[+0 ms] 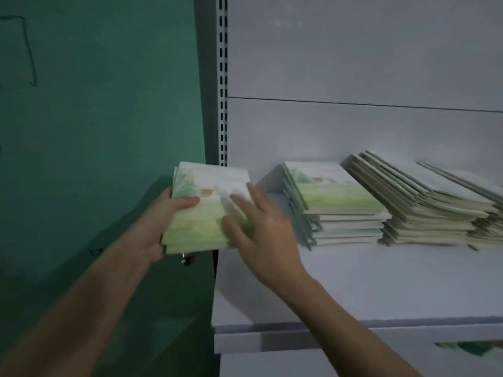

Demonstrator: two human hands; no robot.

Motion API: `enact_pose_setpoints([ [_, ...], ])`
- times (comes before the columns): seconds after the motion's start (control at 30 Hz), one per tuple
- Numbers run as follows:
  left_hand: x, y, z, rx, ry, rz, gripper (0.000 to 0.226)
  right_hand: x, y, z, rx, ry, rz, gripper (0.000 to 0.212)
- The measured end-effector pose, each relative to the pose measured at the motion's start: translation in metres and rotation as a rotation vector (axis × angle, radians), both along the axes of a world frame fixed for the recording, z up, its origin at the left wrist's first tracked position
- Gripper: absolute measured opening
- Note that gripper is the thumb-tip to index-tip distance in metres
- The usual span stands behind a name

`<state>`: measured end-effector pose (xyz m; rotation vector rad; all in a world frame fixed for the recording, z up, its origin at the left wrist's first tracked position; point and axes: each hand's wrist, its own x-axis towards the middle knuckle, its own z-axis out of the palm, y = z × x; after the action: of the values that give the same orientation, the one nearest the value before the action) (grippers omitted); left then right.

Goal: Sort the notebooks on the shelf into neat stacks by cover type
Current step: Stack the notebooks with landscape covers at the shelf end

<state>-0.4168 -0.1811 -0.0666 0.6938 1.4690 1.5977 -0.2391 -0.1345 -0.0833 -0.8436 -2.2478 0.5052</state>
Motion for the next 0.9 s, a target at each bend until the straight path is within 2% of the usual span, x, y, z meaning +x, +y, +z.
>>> enact_pose_setpoints([
  [0.07, 0.027, 0.015, 0.019, 0.022, -0.018, 0.028, 0.035, 0.026, 0.026, 0.027, -0.197, 0.103, -0.036, 0.055],
  [0.13, 0.065, 0.035, 0.038, 0.054, -0.031, 0.028, 0.032, 0.058, 0.048, 0.055, -0.401, 0.256, 0.026, 0.047],
  [0.23, 0.115, 0.076, 0.066, 0.111, -0.032, -0.031, 0.024, 0.110, 0.084, 0.089, -0.524, 0.498, 0.061, 0.042],
  [0.3, 0.141, 0.102, 0.077, 0.128, 0.056, -0.027, 0.023, 0.140, 0.112, 0.098, -0.532, 0.502, 0.027, 0.045],
  [0.37, 0.159, 0.126, 0.070, 0.090, 0.229, -0.027, 0.019, 0.157, 0.140, 0.093, -0.452, 0.311, -0.078, 0.043],
  [0.43, 0.173, 0.140, 0.050, -0.026, 0.402, -0.065, 0.022, 0.158, 0.150, 0.071, -0.232, -0.192, -0.181, 0.030],
  [0.47, 0.178, 0.143, 0.038, -0.066, 0.434, -0.078, 0.026, 0.156, 0.152, 0.056, -0.080, -0.403, -0.234, 0.027],
  [0.5, 0.180, 0.143, 0.029, -0.059, 0.403, -0.084, 0.030, 0.156, 0.155, 0.043, 0.034, -0.493, -0.253, 0.025],
  [0.53, 0.183, 0.141, 0.024, -0.016, 0.316, -0.080, 0.032, 0.157, 0.155, 0.038, 0.070, -0.493, -0.238, 0.021],
  [0.6, 0.185, 0.133, 0.013, 0.097, 0.133, -0.003, 0.021, 0.161, 0.156, 0.027, 0.041, -0.296, -0.186, 0.021],
  [0.63, 0.184, 0.127, 0.004, 0.142, 0.095, 0.012, 0.024, 0.165, 0.156, 0.017, 0.008, -0.155, -0.170, 0.031],
  [0.7, 0.187, 0.116, -0.012, 0.186, 0.143, -0.004, 0.046, 0.172, 0.144, -0.006, -0.052, 0.142, -0.169, 0.051],
  [0.77, 0.188, 0.111, -0.033, 0.208, 0.177, 0.018, 0.083, 0.177, 0.134, -0.026, -0.174, 0.302, -0.103, 0.056],
  [0.8, 0.193, 0.109, -0.037, 0.216, 0.212, 0.034, 0.092, 0.179, 0.133, -0.034, -0.210, 0.336, -0.068, 0.059],
  [0.9, 0.202, 0.109, -0.042, 0.297, 0.407, 0.072, 0.095, 0.181, 0.142, -0.038, -0.316, 0.427, -0.014, 0.065],
])
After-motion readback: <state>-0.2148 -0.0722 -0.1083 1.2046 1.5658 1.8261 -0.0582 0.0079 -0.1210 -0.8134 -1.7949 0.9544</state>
